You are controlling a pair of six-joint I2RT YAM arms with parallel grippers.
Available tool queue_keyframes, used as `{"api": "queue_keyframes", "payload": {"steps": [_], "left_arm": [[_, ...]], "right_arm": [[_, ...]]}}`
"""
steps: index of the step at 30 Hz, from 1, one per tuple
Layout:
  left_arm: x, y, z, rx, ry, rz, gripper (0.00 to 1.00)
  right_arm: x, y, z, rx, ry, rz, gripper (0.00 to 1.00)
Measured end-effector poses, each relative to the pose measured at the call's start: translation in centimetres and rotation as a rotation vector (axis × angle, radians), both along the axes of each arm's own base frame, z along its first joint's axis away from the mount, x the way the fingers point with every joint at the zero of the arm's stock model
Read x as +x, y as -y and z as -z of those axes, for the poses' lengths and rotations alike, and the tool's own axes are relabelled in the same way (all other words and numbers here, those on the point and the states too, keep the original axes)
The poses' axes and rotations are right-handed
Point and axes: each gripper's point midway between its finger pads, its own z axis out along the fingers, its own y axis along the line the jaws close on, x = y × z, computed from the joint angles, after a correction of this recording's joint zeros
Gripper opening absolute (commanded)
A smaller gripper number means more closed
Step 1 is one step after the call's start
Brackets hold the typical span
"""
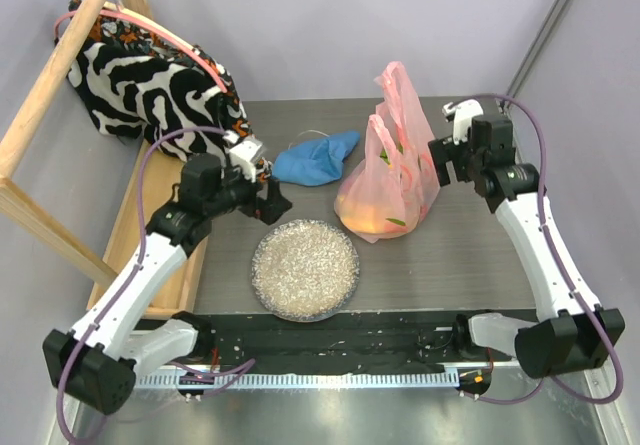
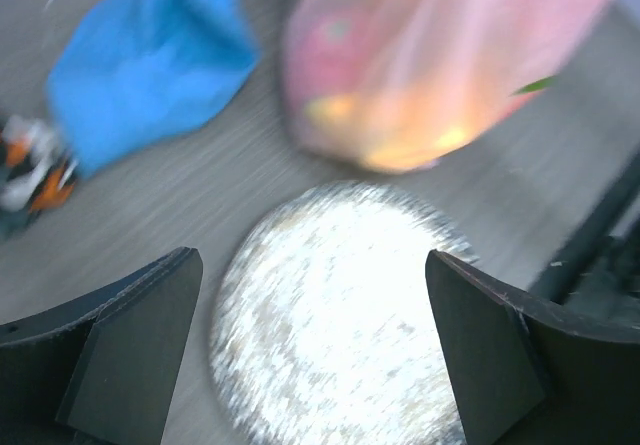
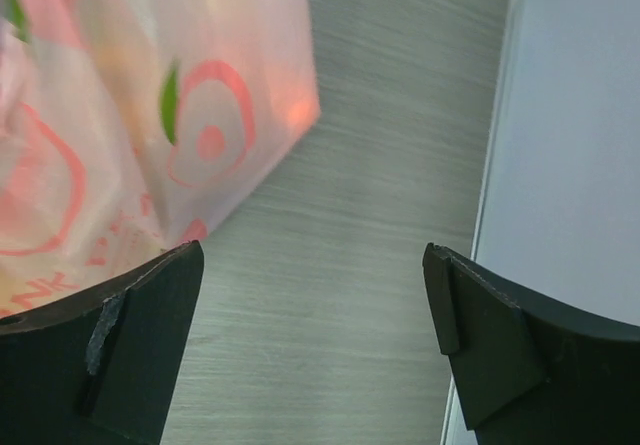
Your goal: Take the fake fruits out of the plastic bag
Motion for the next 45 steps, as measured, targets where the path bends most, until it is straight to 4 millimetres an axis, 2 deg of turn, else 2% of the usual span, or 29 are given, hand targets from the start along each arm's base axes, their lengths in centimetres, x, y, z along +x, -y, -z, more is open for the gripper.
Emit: {"api": "queue_keyframes", "payload": {"steps": [3,6,9,14,21,24,29,33,38,40,41,42,43,44,45], "left_arm": [[-0.1,4.6,-4.0,-0.05,0.04,0.14,1.0],[0.5,8.3,-8.0,-0.127,0.073,0.209,0.99],[1.5,11.2,-10.6,-0.205,0.079,0.237,0.97],[3.2,14.6,-11.3,-0.276,0.013,0.232,0.96],[5.5,17.4,-12.1,-0.405,-0.102,0.18,0.99],[6.2,18.1,-13.2,-0.476,-0.134,0.161,1.0],[7.3,19.5,-14.6,-0.575,-0.191,0.144,1.0],[8.3,20.5,-13.9,-0.615,-0.249,0.123,0.96],[10.2,22.0,-11.2,-0.635,-0.351,0.075,0.82],[10.9,22.4,-10.0,-0.633,-0.378,0.054,0.68],[11.2,22.6,-9.5,-0.635,-0.392,0.044,0.61],[11.4,22.8,-9.4,-0.636,-0.398,0.039,0.42],[11.6,22.9,-9.2,-0.637,-0.4,0.035,0.32],[11.7,23.0,-9.3,-0.644,-0.405,0.031,0.13],[11.7,23.0,-9.5,-0.644,-0.398,0.031,0.05]], "right_arm": [[1.9,-2.0,-1.7,0.034,0.016,-0.106,1.0],[3.9,-3.4,-3.7,0.087,0.051,-0.148,1.0],[6.5,-4.7,-6.0,0.147,0.115,-0.168,1.0],[9.0,-6.4,-7.5,0.223,0.153,-0.205,0.98],[15.0,-8.7,-11.0,0.292,0.235,-0.243,0.97],[17.0,-10.0,-10.6,0.312,0.235,-0.259,0.97],[18.5,-12.7,-8.1,0.349,0.18,-0.292,0.97],[19.1,-14.4,-6.5,0.368,0.142,-0.307,0.98],[20.1,-16.2,-6.0,0.422,0.13,-0.323,0.97],[20.1,-16.7,-5.8,0.436,0.122,-0.331,0.96],[20.1,-16.9,-5.9,0.444,0.12,-0.335,0.91],[20.1,-17.2,-6.0,0.45,0.121,-0.34,0.87],[20.1,-17.3,-6.0,0.453,0.121,-0.341,0.77],[20.2,-17.4,-5.9,0.453,0.123,-0.34,0.7],[20.5,-17.4,-5.7,0.452,0.123,-0.333,0.62]]}}
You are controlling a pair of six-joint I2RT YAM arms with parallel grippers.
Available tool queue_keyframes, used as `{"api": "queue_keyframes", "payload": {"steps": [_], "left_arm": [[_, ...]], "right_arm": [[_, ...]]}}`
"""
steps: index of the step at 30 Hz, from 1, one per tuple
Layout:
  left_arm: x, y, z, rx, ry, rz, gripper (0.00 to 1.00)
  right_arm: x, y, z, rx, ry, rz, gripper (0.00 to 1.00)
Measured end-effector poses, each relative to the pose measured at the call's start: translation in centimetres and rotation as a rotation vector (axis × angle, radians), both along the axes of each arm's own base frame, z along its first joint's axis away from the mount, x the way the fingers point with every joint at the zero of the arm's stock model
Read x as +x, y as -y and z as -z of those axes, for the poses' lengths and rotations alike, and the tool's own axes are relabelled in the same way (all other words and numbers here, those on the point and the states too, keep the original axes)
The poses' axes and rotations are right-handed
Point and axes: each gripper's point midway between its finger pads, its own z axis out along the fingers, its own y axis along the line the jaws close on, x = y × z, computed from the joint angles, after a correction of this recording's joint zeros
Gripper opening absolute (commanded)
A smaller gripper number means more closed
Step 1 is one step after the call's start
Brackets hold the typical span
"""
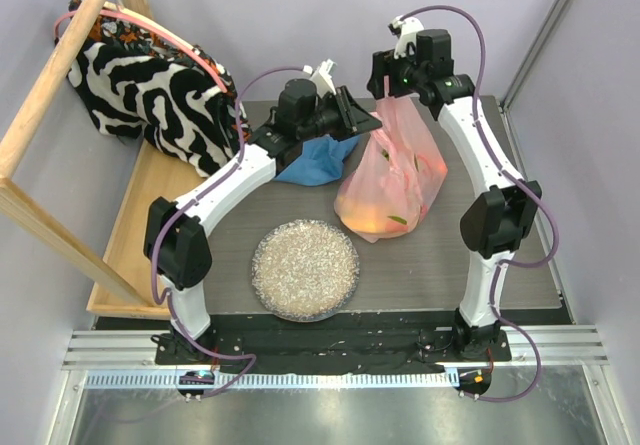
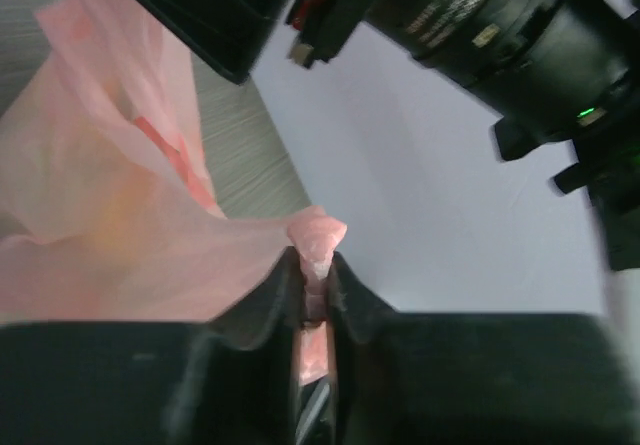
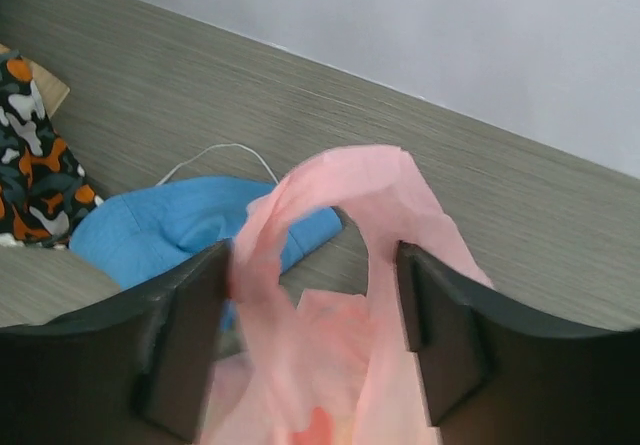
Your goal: Take the fake fruits out of the plastic bag
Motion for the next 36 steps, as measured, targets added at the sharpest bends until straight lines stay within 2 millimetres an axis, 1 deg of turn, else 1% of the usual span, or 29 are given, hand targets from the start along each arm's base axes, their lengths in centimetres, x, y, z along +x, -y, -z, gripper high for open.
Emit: {"api": "queue_keyframes", "payload": {"steps": [1,3,4,6,8,9,10,11,14,16,17,19,20,21,22,23,25,26,27,28,29,31,32,33,35,36], "left_arm": [[0.0,0.0,-0.3,0.0,0.008,-0.002,0.0],[0.3,-0.1,-0.8,0.001,0.029,-0.01,0.0],[0.5,-0.2,-0.9,0.005,0.037,-0.016,0.0],[0.7,-0.6,-0.7,0.021,0.051,-0.019,0.0],[1.4,-1.5,-0.5,0.056,0.072,-0.029,0.0],[2.0,-2.0,-0.6,0.077,0.088,-0.035,0.0],[2.7,-2.4,-1.0,0.089,0.111,-0.045,0.0],[3.9,-3.0,-1.7,0.103,0.146,-0.062,0.0],[8.6,-4.8,-4.0,0.138,0.278,-0.129,0.0],[11.7,-5.7,-4.5,0.175,0.359,-0.171,0.0],[12.8,-6.1,-4.7,0.186,0.386,-0.188,0.0],[14.9,-6.8,-5.0,0.212,0.443,-0.224,0.0],[15.3,-7.0,-5.0,0.222,0.46,-0.23,0.0],[15.4,-7.0,-5.0,0.233,0.473,-0.228,0.0],[15.2,-6.8,-4.9,0.239,0.479,-0.216,0.0],[14.9,-6.6,-4.8,0.242,0.486,-0.199,0.0],[13.6,-6.0,-3.7,0.257,0.468,-0.147,0.0],[12.5,-5.7,-2.7,0.27,0.447,-0.112,0.0],[11.0,-5.6,-1.1,0.288,0.41,-0.067,0.0],[9.8,-5.6,0.0,0.302,0.377,-0.038,0.0],[8.6,-5.7,1.0,0.314,0.348,-0.011,0.0],[4.9,-6.4,4.1,0.353,0.265,0.055,0.0],[3.6,-6.7,5.0,0.366,0.241,0.076,0.0],[2.2,-7.0,6.0,0.38,0.214,0.098,0.0],[0.0,-7.4,7.3,0.394,0.176,0.13,0.0],[-0.7,-7.6,7.8,0.399,0.162,0.14,0.0]], "right_arm": [[0.3,0.0,0.2,-0.004,0.0,0.005,0.47],[1.1,-0.1,0.6,-0.015,0.006,0.011,0.33],[1.6,-0.1,0.8,-0.019,0.009,0.011,0.2],[2.8,0.0,0.9,-0.02,0.021,0.02,0.02],[3.9,0.4,0.5,-0.011,0.038,0.034,0.01],[4.4,0.9,0.2,-0.008,0.052,0.046,0.01],[4.8,1.4,-0.2,-0.005,0.064,0.058,0.01],[5.4,2.3,-1.0,0.003,0.086,0.076,0.01],[7.0,7.2,-4.4,0.035,0.171,0.166,0.01],[7.8,12.2,-7.2,0.062,0.245,0.249,0.01],[7.9,15.0,-8.5,0.07,0.279,0.293,0.01],[7.5,20.0,-9.7,0.069,0.306,0.367,0.01],[7.1,21.8,-10.0,0.067,0.31,0.392,0.01],[6.5,23.8,-9.8,0.062,0.302,0.421,0.01],[5.7,25.2,-9.6,0.057,0.292,0.437,0.01],[4.6,26.1,-9.1,0.046,0.276,0.444,0.01],[1.9,26.5,-8.6,0.011,0.255,0.44,0.01],[-0.1,26.0,-8.2,-0.012,0.248,0.422,0.01],[-2.9,25.2,-7.6,-0.041,0.231,0.399,0.01],[-4.8,24.6,-7.2,-0.058,0.219,0.383,0.01],[-7.4,23.7,-6.9,-0.082,0.228,0.358,0.01],[-12.8,22.0,-5.0,-0.123,0.21,0.318,0.16],[-14.8,21.3,-3.9,-0.137,0.201,0.303,0.26],[-17.6,20.7,-1.5,-0.159,0.17,0.287,0.42],[-20.8,20.2,1.8,-0.176,0.105,0.28,0.56],[-22.2,20.1,3.2,-0.184,0.072,0.276,0.66]]}}
